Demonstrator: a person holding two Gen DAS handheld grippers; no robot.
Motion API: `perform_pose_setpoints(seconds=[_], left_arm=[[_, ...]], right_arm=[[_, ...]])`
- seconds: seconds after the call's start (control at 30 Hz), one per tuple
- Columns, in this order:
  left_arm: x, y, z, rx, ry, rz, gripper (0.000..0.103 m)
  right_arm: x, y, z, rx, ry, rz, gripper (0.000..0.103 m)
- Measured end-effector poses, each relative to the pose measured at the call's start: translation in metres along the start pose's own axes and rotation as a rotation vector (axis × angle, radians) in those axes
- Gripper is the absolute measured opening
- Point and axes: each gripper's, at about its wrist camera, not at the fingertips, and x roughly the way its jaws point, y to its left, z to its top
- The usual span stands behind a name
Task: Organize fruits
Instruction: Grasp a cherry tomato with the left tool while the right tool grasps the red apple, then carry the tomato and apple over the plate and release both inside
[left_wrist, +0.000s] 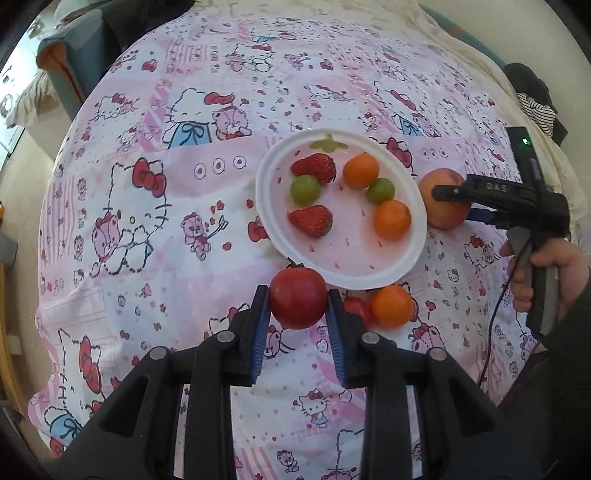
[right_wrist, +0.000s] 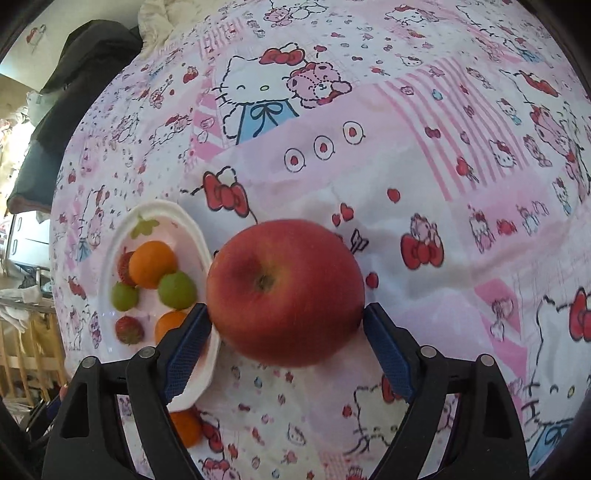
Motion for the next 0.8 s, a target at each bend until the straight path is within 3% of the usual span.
perform_pose_setpoints(seconds=[0.33,0.8], left_arm=[[0.010,-0.008,0.008,0.013,0.011,-0.009,0.026],[0.007,0.005,0.013,-0.017,-0.034,0.029,0.026]], right_arm=[[0.025,0.002,0.012,-0.034,0.012,-0.011,0.092],[-0.002,0.000,0.010,-0.062,-0.043,0.053,0.088]])
